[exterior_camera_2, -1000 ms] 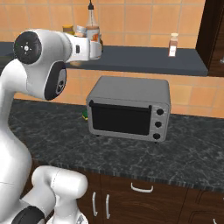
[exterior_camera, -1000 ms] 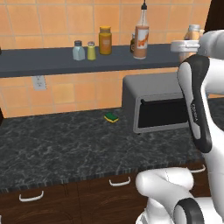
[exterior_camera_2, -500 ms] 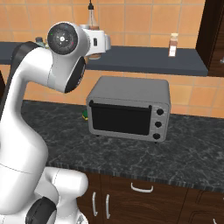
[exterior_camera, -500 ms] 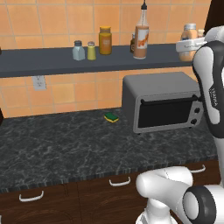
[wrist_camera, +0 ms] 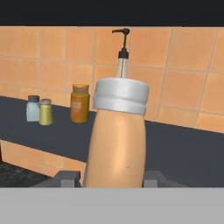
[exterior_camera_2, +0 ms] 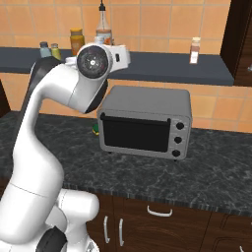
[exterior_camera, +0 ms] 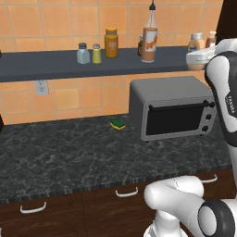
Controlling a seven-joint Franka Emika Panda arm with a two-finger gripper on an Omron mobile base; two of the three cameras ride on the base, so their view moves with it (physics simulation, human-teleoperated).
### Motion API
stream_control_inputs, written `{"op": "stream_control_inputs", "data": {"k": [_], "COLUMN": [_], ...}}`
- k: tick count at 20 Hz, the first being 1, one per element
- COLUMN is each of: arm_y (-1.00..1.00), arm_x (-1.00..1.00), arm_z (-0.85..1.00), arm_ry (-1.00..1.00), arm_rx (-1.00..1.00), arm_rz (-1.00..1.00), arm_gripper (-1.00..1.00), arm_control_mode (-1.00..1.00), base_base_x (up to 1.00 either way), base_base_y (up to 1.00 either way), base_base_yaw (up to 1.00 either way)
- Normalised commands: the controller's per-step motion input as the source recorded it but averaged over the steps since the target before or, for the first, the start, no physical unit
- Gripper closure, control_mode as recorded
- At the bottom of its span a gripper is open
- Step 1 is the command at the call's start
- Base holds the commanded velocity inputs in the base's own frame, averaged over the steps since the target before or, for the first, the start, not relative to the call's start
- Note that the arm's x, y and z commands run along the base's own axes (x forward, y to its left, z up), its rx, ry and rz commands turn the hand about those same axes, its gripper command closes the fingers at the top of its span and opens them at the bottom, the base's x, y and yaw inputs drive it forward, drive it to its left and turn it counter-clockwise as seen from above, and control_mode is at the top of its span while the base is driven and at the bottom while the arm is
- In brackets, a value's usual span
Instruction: Put the shaker and condiment bottle from the counter next to their counterparts in the cabinet.
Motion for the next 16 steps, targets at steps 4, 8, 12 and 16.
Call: {"op": "stream_control_inputs", "data": {"k": [4,8,12,16], "arm_y": [0.0,-0.03,-0.34,-0.19], "arm_x": [0.32,0.57,0.5,0.61], "arm_z": [-0.18,-0.26,0.27,0.21], "arm_ry": [-0.05,-0.06,-0.01,0.03], "arm_rx": [-0.01,0.01,0.11,0.07], "arm_rz": [0.0,0.03,0.0,0.0], "arm_gripper": [1.0,1.0,1.0,1.0], "arm_control_mode": [-1.0,-1.0,-1.0,-1.0], "base_base_x": [0.0,0.0,0.0,0.0], "base_base_y": [0.0,0.0,0.0,0.0], "base_base_yaw": [0.0,0.0,0.0,0.0]}}
